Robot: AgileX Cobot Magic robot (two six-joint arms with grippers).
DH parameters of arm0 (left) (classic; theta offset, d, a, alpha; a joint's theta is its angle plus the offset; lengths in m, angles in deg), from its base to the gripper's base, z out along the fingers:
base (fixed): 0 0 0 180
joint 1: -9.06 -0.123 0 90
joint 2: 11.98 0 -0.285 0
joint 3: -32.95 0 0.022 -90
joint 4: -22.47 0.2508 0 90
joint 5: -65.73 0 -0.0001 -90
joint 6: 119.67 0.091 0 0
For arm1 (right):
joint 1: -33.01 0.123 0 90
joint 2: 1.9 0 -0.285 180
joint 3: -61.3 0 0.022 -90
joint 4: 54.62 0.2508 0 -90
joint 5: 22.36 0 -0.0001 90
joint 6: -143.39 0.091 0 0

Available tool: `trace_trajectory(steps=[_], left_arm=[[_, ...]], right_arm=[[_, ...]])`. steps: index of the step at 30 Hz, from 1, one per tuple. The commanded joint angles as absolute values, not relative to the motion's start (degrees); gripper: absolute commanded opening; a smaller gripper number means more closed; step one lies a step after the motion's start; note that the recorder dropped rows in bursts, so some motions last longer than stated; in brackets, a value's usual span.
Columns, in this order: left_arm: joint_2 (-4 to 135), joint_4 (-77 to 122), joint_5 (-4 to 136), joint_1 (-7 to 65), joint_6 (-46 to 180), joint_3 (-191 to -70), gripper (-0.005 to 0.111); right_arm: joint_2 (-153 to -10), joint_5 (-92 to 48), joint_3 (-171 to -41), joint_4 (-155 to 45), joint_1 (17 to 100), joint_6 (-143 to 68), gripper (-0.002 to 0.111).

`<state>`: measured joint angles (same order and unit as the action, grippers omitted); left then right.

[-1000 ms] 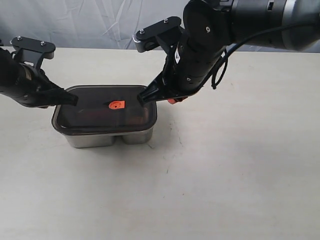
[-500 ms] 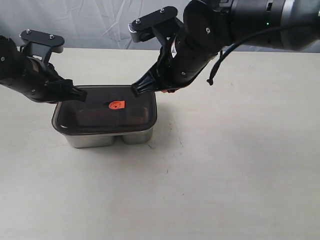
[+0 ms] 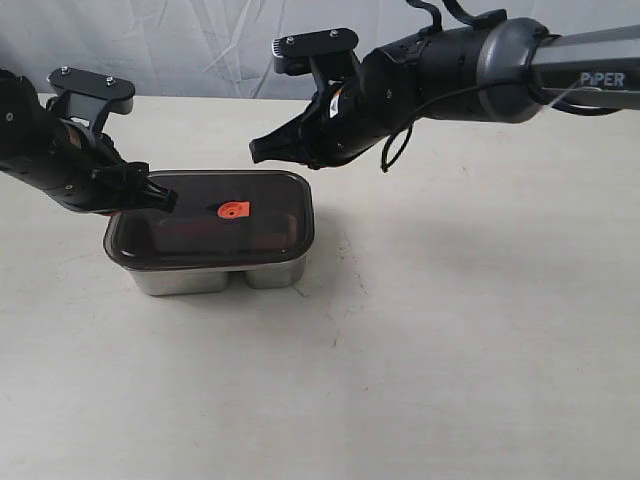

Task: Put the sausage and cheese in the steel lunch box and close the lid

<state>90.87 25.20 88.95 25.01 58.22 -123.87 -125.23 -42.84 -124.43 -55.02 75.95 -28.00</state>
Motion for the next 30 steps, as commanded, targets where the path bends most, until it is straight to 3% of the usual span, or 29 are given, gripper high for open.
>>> trace_trajectory(steps=[1,14,30], left_arm=[[90.47,24.74,89.6,25.26,58.23,-124.08,0.0],[100.1,22.47,90.23,25.26,60.77,-124.08,0.0],[100.62,22.47,90.77,25.26,60.77,-124.08,0.0]], right_arm=[[-128.88,-48.17,-129.63,-51.99,75.8,-31.12,-0.001],[-133.37,-53.41,-131.09,-48.62,75.8,-32.15,-0.001],[-135.65,-56.55,-131.09,-48.73,75.8,-32.15,-0.001]])
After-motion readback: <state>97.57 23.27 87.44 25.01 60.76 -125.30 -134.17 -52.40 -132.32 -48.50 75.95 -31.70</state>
